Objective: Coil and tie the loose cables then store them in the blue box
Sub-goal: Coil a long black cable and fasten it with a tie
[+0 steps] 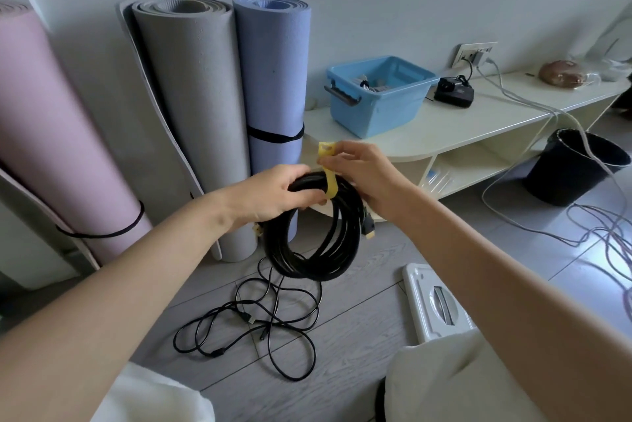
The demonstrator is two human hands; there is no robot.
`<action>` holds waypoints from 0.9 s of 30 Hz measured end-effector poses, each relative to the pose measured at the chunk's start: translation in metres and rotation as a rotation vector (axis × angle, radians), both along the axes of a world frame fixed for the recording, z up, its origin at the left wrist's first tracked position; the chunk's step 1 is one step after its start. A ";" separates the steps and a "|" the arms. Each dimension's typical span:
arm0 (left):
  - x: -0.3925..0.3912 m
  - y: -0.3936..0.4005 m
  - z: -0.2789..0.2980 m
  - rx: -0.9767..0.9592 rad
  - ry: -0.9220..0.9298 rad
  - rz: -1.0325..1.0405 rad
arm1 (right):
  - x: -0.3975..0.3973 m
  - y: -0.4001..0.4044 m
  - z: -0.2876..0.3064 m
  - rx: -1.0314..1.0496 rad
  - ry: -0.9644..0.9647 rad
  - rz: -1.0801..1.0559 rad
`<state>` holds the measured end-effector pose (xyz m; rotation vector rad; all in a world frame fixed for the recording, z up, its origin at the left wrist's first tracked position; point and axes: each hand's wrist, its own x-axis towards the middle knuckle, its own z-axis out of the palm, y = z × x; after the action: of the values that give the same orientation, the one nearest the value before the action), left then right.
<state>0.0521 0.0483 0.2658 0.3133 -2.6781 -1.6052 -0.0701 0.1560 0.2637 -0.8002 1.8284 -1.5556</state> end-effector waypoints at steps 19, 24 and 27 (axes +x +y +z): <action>-0.006 0.004 -0.010 -0.010 0.089 0.078 | -0.014 0.004 -0.002 0.185 -0.261 0.041; -0.008 0.011 -0.006 -0.152 0.198 0.103 | -0.016 0.005 0.002 0.200 -0.331 0.025; -0.008 0.011 -0.007 -0.231 0.256 0.100 | -0.020 0.009 0.004 0.252 -0.414 0.092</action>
<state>0.0440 0.0596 0.2586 0.2166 -2.5706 -1.2021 -0.0904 0.1645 0.2676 -0.4022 1.6126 -1.2856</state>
